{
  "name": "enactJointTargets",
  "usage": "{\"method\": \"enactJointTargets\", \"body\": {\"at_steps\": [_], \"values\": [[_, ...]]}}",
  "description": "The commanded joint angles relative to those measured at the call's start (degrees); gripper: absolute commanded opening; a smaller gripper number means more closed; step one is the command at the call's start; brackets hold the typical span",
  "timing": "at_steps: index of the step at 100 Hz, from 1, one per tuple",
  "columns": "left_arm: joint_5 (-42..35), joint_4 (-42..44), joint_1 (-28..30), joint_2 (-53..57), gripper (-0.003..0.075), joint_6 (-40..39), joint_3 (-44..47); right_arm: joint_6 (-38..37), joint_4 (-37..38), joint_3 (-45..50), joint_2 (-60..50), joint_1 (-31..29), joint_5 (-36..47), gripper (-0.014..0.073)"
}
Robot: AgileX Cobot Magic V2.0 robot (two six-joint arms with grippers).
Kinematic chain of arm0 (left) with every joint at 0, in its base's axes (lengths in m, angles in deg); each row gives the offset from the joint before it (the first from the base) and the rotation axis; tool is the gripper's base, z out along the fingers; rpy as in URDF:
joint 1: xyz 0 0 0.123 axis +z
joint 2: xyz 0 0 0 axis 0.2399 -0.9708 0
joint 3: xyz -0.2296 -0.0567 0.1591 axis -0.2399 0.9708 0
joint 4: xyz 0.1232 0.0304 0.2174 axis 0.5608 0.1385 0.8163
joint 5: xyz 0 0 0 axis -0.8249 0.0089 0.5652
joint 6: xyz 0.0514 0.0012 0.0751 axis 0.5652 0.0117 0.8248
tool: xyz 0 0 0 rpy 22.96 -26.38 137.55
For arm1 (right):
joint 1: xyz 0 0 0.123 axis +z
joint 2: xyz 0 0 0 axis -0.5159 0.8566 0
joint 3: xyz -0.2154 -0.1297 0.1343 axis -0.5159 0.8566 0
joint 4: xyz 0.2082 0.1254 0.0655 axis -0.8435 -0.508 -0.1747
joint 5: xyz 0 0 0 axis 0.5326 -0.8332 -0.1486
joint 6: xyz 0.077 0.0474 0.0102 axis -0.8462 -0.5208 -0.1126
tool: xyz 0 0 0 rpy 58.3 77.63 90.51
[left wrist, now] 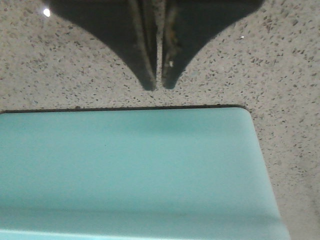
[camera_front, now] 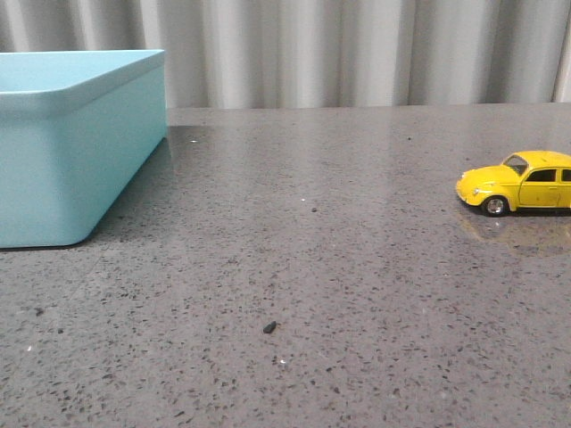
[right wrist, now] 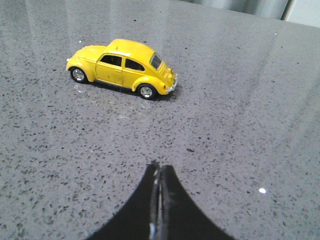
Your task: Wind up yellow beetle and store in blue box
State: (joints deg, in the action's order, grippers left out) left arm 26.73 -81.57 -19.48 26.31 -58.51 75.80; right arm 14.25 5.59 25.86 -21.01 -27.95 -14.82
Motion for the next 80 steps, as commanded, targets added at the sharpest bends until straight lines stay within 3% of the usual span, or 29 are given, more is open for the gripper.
{"method": "enactJointTargets", "body": {"at_steps": [1,68,80], "values": [[-2.23,-0.86,-0.40,1.71,-0.0021,-0.52,1.53,0.17,0.49,1.45,-1.04,-0.37,1.01,-0.0062],[-2.63,-0.86,-0.40,1.71,-0.0021,-0.52,1.53,0.17,0.49,1.45,-1.04,-0.37,1.01,-0.0062],[-3.58,-5.35,-0.40,1.71,-0.0021,-0.52,1.53,0.17,0.49,1.45,-1.04,-0.37,1.26,-0.0062]]}}
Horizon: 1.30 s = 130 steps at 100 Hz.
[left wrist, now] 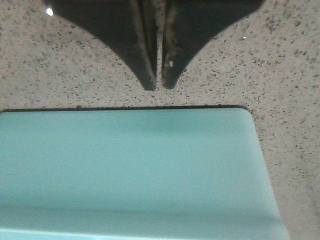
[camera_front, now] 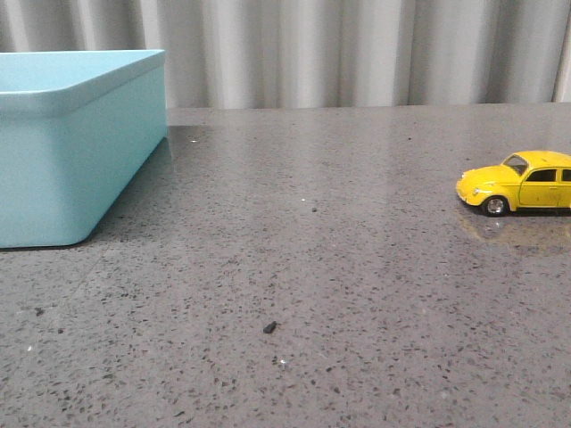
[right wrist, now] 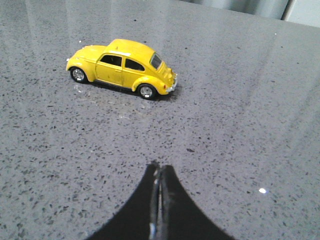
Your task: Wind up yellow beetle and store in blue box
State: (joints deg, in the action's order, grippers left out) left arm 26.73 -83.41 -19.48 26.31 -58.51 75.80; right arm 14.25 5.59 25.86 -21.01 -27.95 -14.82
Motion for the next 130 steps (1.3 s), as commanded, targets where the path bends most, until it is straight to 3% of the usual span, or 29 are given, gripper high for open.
{"method": "enactJointTargets", "body": {"at_steps": [1,8,15,26,27,33,37,45,61,69,79,96,116,130], "values": [[-4.17,-3.94,-0.40,1.71,-0.0021,-0.52,1.53,0.30,0.71,1.45,-1.04,-0.37,1.55,-0.0062],[-7.92,-11.90,-0.40,1.71,-0.0021,-0.52,1.53,0.30,4.21,1.45,-1.04,-0.37,1.71,-0.0062],[-11.04,-25.23,-0.40,1.71,-0.0021,-0.52,1.53,0.30,5.98,1.45,-1.04,-0.37,1.71,-0.0062],[-14.00,-39.64,-0.40,1.71,-0.0021,-0.52,1.53,0.30,0.36,1.45,-1.04,-0.37,1.71,-0.0062],[-14.42,-40.92,-0.40,1.71,-0.0021,-0.52,1.53,0.19,-0.61,1.45,-1.04,-0.37,17.81,-0.0062],[-15.26,-43.70,-0.40,1.71,-0.0021,-0.52,1.53,-0.09,-7.02,1.45,-1.04,-0.37,21.35,-0.0062],[-16.11,-43.81,-0.40,1.71,-0.0021,-0.52,1.53,-0.53,-16.65,1.45,-1.04,-0.37,22.95,-0.0062],[-16.96,-43.81,-0.40,1.71,-0.0021,-0.52,1.53,-0.53,-29.01,1.45,-1.04,-0.37,23.70,-0.0062],[-18.17,-43.27,-0.40,1.71,-0.0021,0.10,0.55,-0.63,-35.08,0.32,-1.04,-0.37,25.02,-0.0062],[-17.90,-39.70,-0.40,1.71,-0.0021,0.63,-1.51,-0.63,-35.32,-2.44,-1.04,-0.37,23.75,-0.0062],[-15.82,-28.76,-0.40,0.61,-0.0021,0.80,-6.03,1.01,-32.72,-8.11,0.17,-0.37,18.77,-0.0062],[-4.46,-13.92,-0.40,-6.84,-0.0021,1.12,-16.76,1.42,-27.79,-18.14,8.43,-0.37,9.28,-0.0062],[9.08,-12.29,-0.51,-17.37,-0.0021,11.62,-28.94,1.42,-26.21,-30.79,25.15,-0.37,-2.48,-0.0061],[8.44,-12.29,-2.99,-18.94,-0.0020,12.51,-32.42,1.42,-23.19,-41.75,39.25,-0.37,-17.65,-0.0061]]}}
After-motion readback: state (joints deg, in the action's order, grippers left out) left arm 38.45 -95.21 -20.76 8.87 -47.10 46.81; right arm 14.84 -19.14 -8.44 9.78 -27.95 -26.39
